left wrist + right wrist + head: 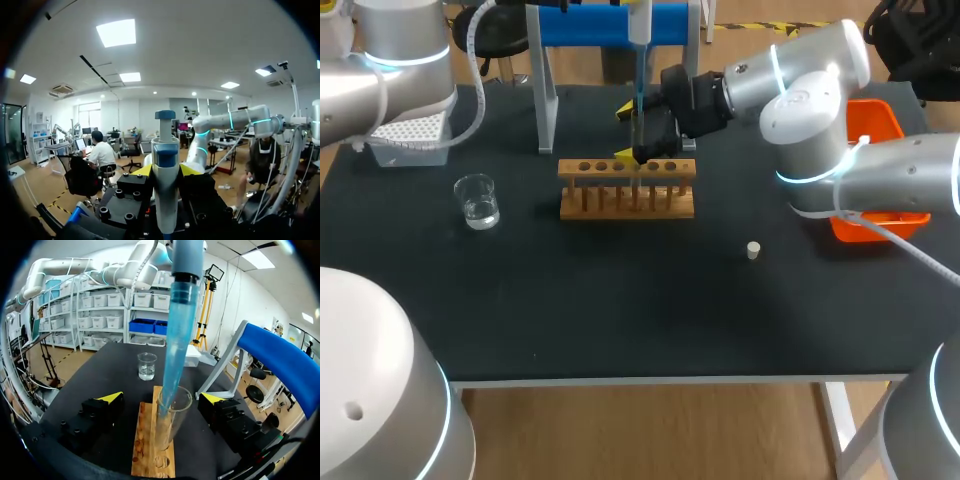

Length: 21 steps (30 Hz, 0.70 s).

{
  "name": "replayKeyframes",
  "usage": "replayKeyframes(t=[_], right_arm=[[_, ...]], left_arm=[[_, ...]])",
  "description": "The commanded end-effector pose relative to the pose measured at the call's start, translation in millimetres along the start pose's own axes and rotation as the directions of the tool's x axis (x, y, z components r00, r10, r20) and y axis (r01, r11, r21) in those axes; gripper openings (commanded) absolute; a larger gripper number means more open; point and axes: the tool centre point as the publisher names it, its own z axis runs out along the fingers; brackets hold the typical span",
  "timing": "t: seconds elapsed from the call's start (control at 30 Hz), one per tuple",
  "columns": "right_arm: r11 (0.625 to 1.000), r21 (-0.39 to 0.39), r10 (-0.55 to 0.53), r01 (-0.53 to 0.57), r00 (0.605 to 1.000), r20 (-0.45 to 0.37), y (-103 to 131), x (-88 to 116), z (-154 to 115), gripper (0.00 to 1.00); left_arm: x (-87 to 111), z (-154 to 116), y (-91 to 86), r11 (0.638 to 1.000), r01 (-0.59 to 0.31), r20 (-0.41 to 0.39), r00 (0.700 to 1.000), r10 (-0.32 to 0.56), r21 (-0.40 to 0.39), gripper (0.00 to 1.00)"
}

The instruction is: Invert the test tube, pick up the pipette, mount the tip to pipette, aspirate from beaker and dispense into the tube, eject the tip, return the pipette, and cap with the stopper.

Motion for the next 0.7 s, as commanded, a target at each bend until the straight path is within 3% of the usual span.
replayKeyframes(t=[0.03,0.7], right_arm=[[1.000,0.002,0.000,0.000,1.000,-0.005,0.1,-1.0,-1.1,1.00],[1.000,0.002,0.000,0.000,1.000,-0.005,0.1,-1.0,-1.1,1.00]], left_arm=[[-3.4,-1.1,0.7,1.000,0.001,-0.008,1.000,-0.001,-0.003,0.00],[-7.0,-5.4,-1.0,0.999,0.000,-0.006,1.000,0.000,-0.040,0.00]])
